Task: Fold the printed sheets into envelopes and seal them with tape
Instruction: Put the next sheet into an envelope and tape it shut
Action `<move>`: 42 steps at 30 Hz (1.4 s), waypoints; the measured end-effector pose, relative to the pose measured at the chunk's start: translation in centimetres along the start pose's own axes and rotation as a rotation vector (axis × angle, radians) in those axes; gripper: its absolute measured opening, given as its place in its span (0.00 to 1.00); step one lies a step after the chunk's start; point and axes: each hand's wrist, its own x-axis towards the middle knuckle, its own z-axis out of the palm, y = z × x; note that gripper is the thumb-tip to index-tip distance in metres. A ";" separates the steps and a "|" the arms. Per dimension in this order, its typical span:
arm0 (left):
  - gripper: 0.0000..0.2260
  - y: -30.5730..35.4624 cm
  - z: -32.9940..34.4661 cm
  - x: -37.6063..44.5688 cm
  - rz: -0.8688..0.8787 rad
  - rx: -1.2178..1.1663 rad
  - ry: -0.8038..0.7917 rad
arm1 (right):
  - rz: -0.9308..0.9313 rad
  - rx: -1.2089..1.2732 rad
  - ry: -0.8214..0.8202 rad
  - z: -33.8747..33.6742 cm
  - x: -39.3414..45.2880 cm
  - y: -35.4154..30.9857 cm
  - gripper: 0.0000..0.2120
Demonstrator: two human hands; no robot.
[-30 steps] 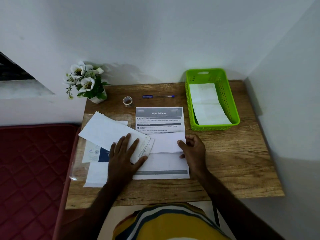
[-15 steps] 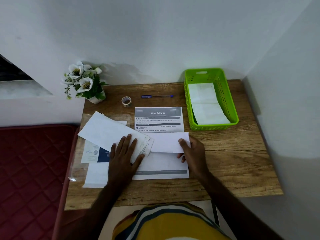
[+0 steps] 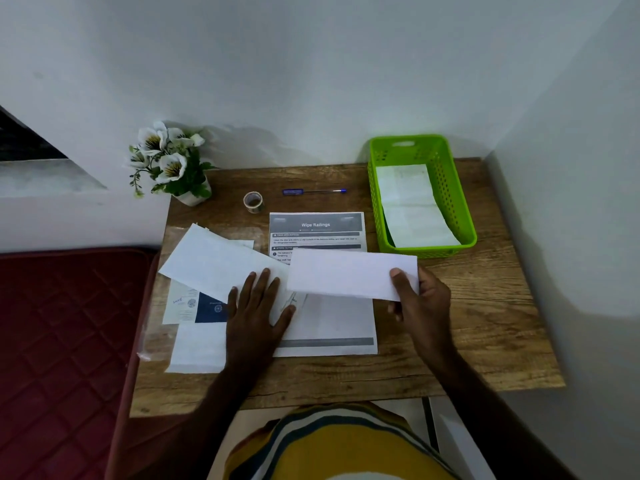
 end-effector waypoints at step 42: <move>0.05 3.7 -1.6 0.0 -0.103 -0.231 0.284 | 0.176 -0.078 -0.079 4.5 -1.7 4.1 0.05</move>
